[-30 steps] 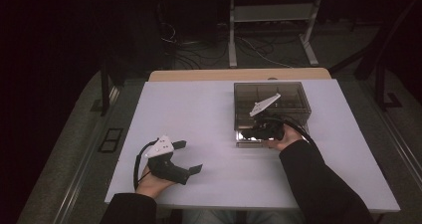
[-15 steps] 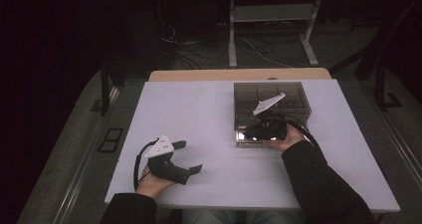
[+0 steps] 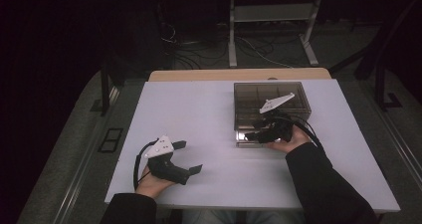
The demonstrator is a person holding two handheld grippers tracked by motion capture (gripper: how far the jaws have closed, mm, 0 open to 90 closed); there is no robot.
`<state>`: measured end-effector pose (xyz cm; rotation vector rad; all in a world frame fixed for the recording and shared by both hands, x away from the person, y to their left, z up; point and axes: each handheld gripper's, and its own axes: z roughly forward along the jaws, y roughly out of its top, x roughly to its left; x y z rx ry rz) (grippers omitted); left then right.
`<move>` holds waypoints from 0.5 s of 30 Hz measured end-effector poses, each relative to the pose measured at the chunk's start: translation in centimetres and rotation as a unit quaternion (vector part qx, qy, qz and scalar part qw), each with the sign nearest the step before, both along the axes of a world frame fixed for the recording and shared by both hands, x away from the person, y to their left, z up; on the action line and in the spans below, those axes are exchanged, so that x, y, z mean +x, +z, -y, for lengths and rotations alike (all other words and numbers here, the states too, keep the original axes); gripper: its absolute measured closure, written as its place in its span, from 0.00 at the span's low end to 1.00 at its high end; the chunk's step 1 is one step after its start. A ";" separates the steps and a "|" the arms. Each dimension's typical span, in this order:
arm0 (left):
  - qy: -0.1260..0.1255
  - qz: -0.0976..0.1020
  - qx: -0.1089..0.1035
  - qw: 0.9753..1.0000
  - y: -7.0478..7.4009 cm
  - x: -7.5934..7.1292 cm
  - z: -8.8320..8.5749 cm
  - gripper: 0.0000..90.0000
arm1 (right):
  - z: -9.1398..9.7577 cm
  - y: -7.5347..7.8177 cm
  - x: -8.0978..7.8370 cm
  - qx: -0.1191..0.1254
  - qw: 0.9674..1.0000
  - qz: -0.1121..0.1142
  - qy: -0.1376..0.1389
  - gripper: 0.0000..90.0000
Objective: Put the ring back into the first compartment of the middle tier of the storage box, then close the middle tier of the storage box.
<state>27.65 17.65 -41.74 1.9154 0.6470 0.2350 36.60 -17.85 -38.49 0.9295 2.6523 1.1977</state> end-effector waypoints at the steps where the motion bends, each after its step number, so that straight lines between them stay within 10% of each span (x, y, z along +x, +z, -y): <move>1: 0.000 0.000 0.000 1.000 0.0 0.0 0.0 0.00 | 0.1 0.1 -0.2 0.002 1.000 0.003 -0.003 0.36; 15: 0.000 0.000 0.000 1.000 0.0 0.0 0.0 0.00 | 1.4 0.9 -2.3 0.030 0.999 0.004 -0.014 0.21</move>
